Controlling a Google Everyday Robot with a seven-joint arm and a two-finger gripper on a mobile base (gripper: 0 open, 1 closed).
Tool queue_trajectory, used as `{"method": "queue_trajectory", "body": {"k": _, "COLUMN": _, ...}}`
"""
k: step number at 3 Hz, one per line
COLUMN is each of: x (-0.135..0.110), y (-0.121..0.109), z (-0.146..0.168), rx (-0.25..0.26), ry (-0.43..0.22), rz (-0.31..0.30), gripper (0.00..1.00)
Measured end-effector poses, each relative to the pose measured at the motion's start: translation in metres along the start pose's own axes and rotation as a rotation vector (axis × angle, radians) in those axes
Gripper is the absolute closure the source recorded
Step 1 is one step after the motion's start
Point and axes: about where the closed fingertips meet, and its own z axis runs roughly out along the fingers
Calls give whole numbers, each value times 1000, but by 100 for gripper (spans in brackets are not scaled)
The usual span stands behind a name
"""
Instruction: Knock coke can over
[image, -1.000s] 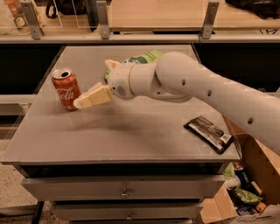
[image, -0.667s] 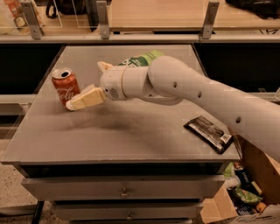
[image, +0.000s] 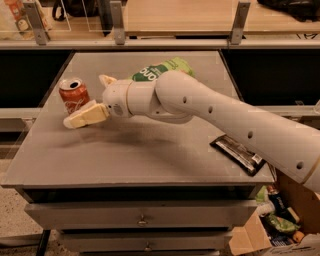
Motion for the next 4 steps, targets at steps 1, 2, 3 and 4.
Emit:
{"method": "queue_trajectory", "body": {"k": 1, "x": 2, "y": 3, "z": 12, "rx": -14, "ry": -19, "rz": 4, "gripper": 0}}
{"method": "queue_trajectory", "body": {"k": 2, "x": 5, "y": 6, "z": 21, "rx": -25, "ry": -36, "rz": 7, "gripper": 0}}
{"method": "queue_trajectory", "body": {"k": 3, "x": 6, "y": 7, "z": 26, "rx": -28, "ry": -49, "rz": 11, "gripper": 15}}
{"method": "queue_trajectory", "body": {"k": 4, "x": 5, "y": 7, "z": 27, "rx": -23, "ry": -62, "rz": 21, "gripper": 38}}
